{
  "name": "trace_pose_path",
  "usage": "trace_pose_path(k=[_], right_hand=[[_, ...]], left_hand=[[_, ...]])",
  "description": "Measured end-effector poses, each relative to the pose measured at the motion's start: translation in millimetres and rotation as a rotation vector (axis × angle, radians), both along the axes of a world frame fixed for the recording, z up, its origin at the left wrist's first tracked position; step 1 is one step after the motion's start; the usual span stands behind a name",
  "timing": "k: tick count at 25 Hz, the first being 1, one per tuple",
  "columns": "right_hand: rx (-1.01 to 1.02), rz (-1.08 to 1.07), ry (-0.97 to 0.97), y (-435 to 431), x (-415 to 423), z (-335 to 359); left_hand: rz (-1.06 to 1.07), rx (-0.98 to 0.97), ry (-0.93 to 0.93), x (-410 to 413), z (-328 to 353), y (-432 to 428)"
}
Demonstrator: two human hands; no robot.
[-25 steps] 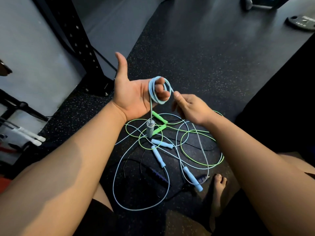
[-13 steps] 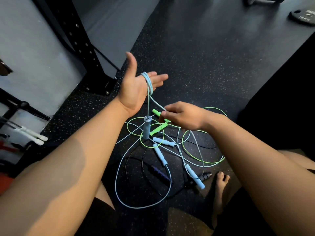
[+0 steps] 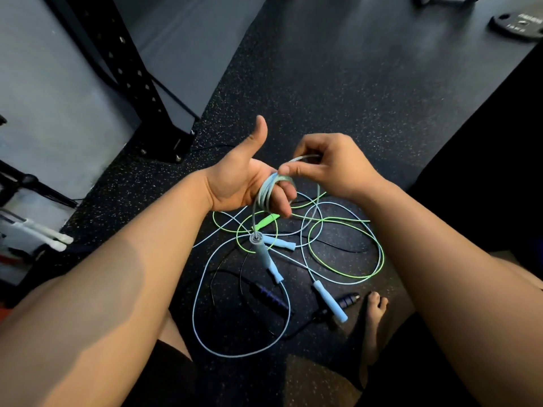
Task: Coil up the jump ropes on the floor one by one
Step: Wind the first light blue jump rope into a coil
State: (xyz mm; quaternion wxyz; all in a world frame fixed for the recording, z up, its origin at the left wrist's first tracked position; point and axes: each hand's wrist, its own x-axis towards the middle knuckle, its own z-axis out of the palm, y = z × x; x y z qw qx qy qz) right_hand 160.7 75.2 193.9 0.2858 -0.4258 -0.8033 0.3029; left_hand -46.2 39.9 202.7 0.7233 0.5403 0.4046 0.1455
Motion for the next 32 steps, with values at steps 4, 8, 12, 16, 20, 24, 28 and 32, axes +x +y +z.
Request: trace_pose_path(k=[4, 8, 12, 16, 20, 24, 28, 32], right_hand=[[0.005, -0.068, -0.022, 3, 2, -6], [-0.037, -0.041, -0.143, 2, 0, -14], [-0.141, 0.010, -0.202, -1, -5, -24], [-0.238, 0.055, -0.226, -5, -9, -29], [-0.401, 0.123, -0.225, -9, -12, -24], [-0.476, 0.172, -0.127, -11, -15, -17], [-0.293, 0.160, -0.074, -10, -10, -2], [0.073, 0.053, -0.163, -3, -1, -2]], left_hand=[[0.149, -0.085, -0.318, -1, 13, -1], [0.332, -0.142, -0.575, -2, 15, -1], [0.483, -0.174, -0.794, -6, 10, 3], [0.584, -0.107, -0.844, -8, 9, 8], [0.745, -0.069, -0.809, -8, 7, 14], [0.852, 0.025, -0.501, -6, -3, 21], [0.592, 0.102, 0.037, 3, -17, 24], [0.128, 0.041, 0.227, 6, -18, 16]])
